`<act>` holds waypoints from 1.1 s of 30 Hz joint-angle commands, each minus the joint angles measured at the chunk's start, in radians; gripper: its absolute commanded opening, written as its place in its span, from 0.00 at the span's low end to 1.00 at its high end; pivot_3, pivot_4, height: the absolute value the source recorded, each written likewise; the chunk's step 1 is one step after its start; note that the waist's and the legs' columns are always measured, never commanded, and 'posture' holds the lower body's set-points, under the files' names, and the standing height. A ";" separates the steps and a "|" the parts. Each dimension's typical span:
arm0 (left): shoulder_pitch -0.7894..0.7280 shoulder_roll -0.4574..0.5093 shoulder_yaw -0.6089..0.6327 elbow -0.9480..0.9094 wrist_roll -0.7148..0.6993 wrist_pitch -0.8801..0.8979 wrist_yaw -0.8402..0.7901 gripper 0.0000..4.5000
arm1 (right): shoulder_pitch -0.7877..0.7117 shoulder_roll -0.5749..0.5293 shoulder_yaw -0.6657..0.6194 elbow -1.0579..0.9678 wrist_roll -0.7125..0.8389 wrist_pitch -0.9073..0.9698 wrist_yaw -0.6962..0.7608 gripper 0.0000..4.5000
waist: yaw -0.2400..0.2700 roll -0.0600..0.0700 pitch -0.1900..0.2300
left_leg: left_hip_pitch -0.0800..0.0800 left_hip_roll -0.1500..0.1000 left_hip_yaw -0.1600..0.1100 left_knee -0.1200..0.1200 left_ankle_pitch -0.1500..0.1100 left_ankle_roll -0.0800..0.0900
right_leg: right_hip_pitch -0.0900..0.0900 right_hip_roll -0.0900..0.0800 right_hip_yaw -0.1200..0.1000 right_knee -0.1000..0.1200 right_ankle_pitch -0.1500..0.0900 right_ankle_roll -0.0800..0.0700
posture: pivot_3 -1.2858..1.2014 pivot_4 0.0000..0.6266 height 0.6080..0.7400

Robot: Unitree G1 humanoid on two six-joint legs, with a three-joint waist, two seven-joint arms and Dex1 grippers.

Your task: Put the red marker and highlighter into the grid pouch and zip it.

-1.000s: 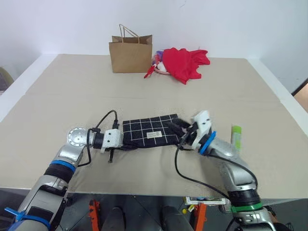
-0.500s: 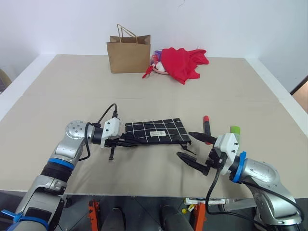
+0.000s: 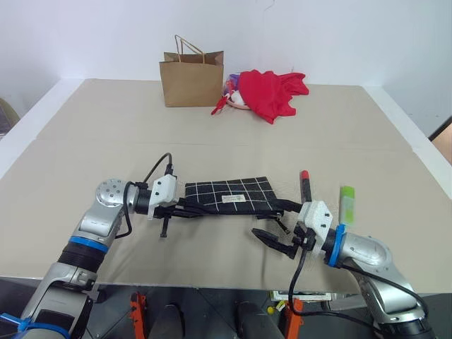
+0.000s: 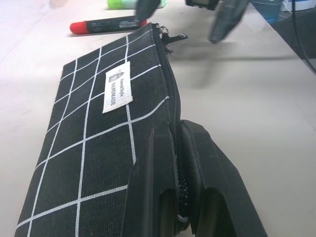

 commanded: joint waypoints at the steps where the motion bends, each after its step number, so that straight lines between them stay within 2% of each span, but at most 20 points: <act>1: -0.014 0.000 0.031 -0.035 -0.022 0.012 0.008 0.00 | 0.008 -0.010 -0.026 -0.003 -0.001 -0.028 -0.004 0.99 | 0.000 0.000 0.000 | 0.000 0.000 0.000 0.000 0.000 0.000 | 0.000 0.000 0.000 0.000 0.000 0.000 | 0.52 0.24 1.00; 5: -0.013 0.004 0.035 -0.038 -0.021 0.012 0.005 0.00 | 0.025 -0.021 -0.055 0.004 0.006 -0.064 -0.001 0.99 | 0.000 0.000 0.000 | 0.000 0.000 0.000 0.000 0.000 0.000 | 0.000 0.000 0.000 0.000 0.000 0.000 | 0.52 0.24 1.00; 14: -0.012 0.020 0.058 -0.052 -0.031 0.026 0.006 0.00 | 0.091 -0.012 -0.163 -0.004 0.110 0.020 -0.044 0.99 | 0.000 0.000 0.000 | 0.000 0.000 0.000 0.000 0.000 0.000 | 0.000 0.000 0.000 0.000 0.000 0.000 | 0.52 0.24 1.00; 24: -0.022 0.010 0.061 -0.075 -0.037 0.038 0.019 0.00 | 0.071 0.004 -0.118 0.005 0.150 0.129 -0.042 0.99 | 0.000 0.000 0.000 | 0.001 0.000 0.000 0.001 0.000 0.000 | 0.001 0.000 0.000 0.000 0.000 -0.001 | 0.52 0.24 1.00; 25: -0.020 0.009 0.061 -0.079 -0.037 0.039 0.020 0.00 | 0.066 0.007 -0.115 0.012 0.148 0.137 -0.045 0.91 | 0.000 0.000 0.000 | 0.000 0.000 0.000 0.001 0.000 0.000 | 0.001 0.000 0.000 0.000 0.000 -0.001 | 0.52 0.24 1.00; 27: -0.016 0.009 0.060 -0.087 -0.037 0.042 0.021 0.00 | 0.057 0.012 -0.112 0.022 0.146 0.146 -0.047 0.83 | 0.000 0.000 0.000 | 0.000 0.000 0.000 0.001 0.000 0.000 | 0.001 0.000 0.000 0.000 0.000 -0.001 | 0.52 0.24 1.00; 28: -0.014 0.008 0.059 -0.089 -0.037 0.043 0.022 0.00 | 0.051 0.015 -0.113 0.024 0.147 0.151 -0.048 0.69 | 0.000 0.000 0.000 | 0.000 0.000 0.000 0.001 0.000 0.000 | 0.001 0.000 0.000 0.000 0.000 0.000 | 0.52 0.24 1.00; 30: -0.012 0.008 0.058 -0.092 -0.037 0.044 0.023 0.00 | 0.042 0.020 -0.113 0.027 0.148 0.160 -0.050 0.55 | 0.000 0.000 0.000 | 0.000 0.000 0.000 0.001 0.000 0.000 | 0.001 0.000 0.000 0.000 0.000 0.000 | 0.52 0.24 1.00; 31: -0.012 0.008 0.057 -0.092 -0.037 0.044 0.024 0.00 | 0.040 0.021 -0.113 0.027 0.148 0.163 -0.051 0.43 | 0.000 0.000 0.000 | 0.000 0.000 0.000 0.001 0.000 0.000 | 0.001 0.000 0.000 0.000 0.000 0.000 | 0.52 0.24 1.00; 32: -0.012 0.006 0.055 -0.093 -0.036 0.044 0.025 0.00 | 0.035 0.023 -0.109 0.031 0.147 0.167 -0.051 0.43 | 0.000 0.000 0.000 | 0.000 0.000 0.000 0.001 0.000 0.000 | 0.001 0.000 0.000 0.000 0.000 0.000 | 0.52 0.24 1.00; 33: -0.012 0.004 0.054 -0.095 -0.036 0.044 0.027 0.00 | 0.032 0.024 -0.105 0.034 0.144 0.169 -0.050 0.25 | 0.000 0.000 0.000 | 0.000 0.000 0.000 0.001 0.000 0.000 | 0.001 0.000 0.000 0.000 0.001 0.000 | 0.52 0.24 1.00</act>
